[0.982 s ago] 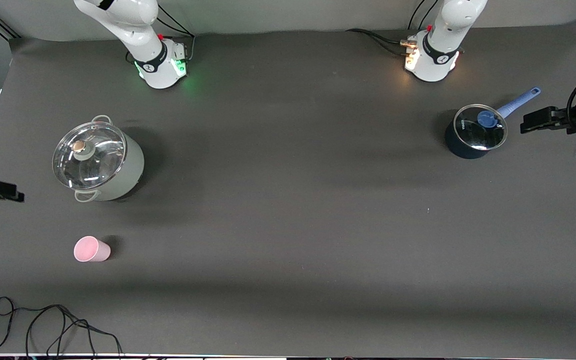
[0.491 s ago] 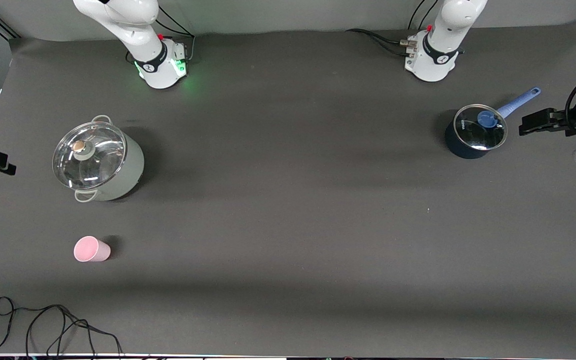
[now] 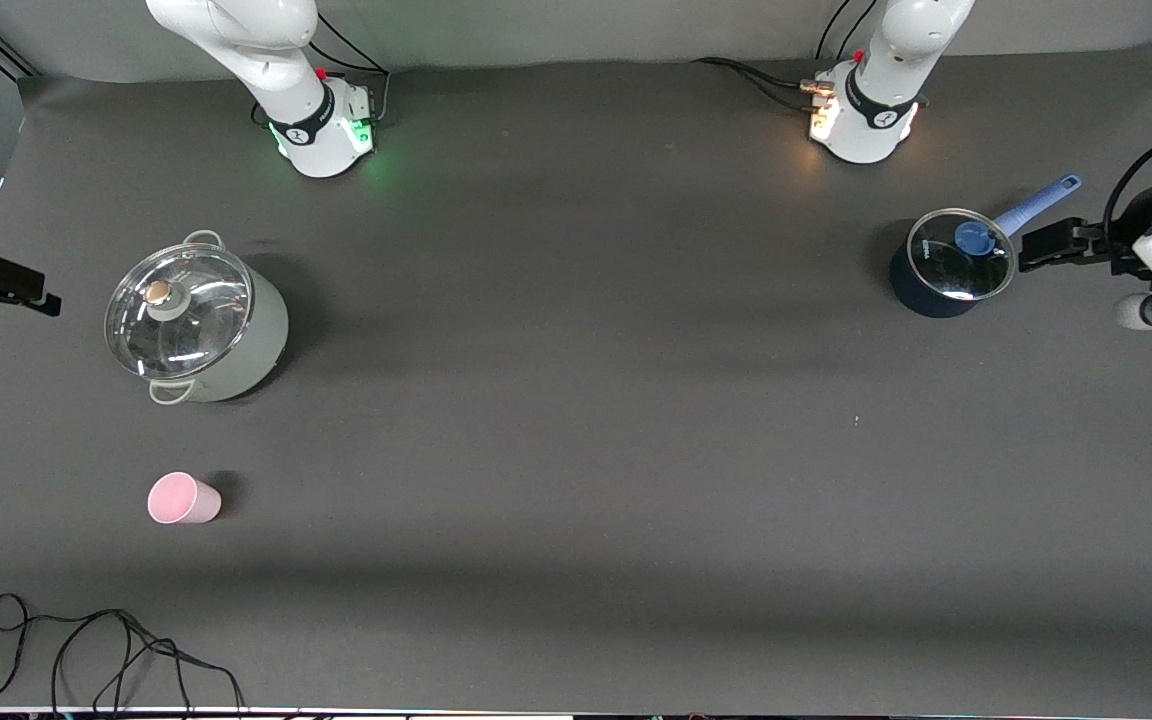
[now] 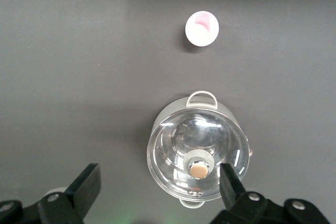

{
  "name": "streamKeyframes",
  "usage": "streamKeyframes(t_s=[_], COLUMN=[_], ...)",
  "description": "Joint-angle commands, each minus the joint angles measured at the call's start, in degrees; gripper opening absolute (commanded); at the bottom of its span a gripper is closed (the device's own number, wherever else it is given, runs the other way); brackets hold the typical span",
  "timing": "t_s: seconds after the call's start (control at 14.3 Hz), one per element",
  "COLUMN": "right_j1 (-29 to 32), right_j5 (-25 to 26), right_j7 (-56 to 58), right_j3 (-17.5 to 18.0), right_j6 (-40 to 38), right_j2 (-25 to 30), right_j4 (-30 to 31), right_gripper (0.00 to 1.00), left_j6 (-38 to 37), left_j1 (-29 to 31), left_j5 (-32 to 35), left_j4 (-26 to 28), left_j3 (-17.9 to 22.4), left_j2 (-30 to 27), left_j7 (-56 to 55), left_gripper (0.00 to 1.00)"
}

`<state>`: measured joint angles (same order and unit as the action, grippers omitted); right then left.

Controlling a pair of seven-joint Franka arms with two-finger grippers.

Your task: Transfer pink cup from left to right arm

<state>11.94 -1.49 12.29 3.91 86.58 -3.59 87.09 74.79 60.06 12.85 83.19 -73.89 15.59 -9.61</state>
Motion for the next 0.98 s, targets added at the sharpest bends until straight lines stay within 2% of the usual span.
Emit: streamKeyframes(t_s=[0.0, 0.07, 0.28, 0.49, 0.77, 0.91], right_j1=[-7.9, -10.3, -11.1, -12.7, -12.7, -12.7], right_j5=[-1.1, -1.1, -1.2, -0.5, -0.1, 0.1], right_j7=[-3.7, -4.5, -6.2, -13.1, -12.3, -12.0], right_j3=[-6.4, -8.2, -8.7, -9.0, -9.4, -9.4], right_j6=[1.4, 1.7, 3.8, 8.7, 9.2, 9.3], right_j2=[2.4, 2.4, 1.9, 0.6, 0.2, 0.2], right_j4=[2.7, 2.8, 2.7, 2.3, 1.8, 1.7], right_gripper=[1.00, 1.00, 1.00, 1.00, 1.00, 1.00], left_j6=[0.9, 0.8, 0.2, -0.4, 0.0, 0.7], left_j1=[-1.2, -4.3, -15.8, -25.0, -40.4, -49.6], left_j5=[0.5, 0.5, 0.4, 0.3, -2.3, -3.8], left_j4=[1.1, 1.0, 0.0, -1.1, -1.5, -1.5], left_j3=[1.1, 4.5, 17.0, 26.0, 44.2, 55.7], left_j2=[-2.6, -3.1, -3.3, -3.8, -6.2, -7.5], left_j7=[-0.6, -0.6, 0.1, 0.2, 3.4, 6.9], left_gripper=[1.00, 1.00, 1.00, 1.00, 1.00, 1.00])
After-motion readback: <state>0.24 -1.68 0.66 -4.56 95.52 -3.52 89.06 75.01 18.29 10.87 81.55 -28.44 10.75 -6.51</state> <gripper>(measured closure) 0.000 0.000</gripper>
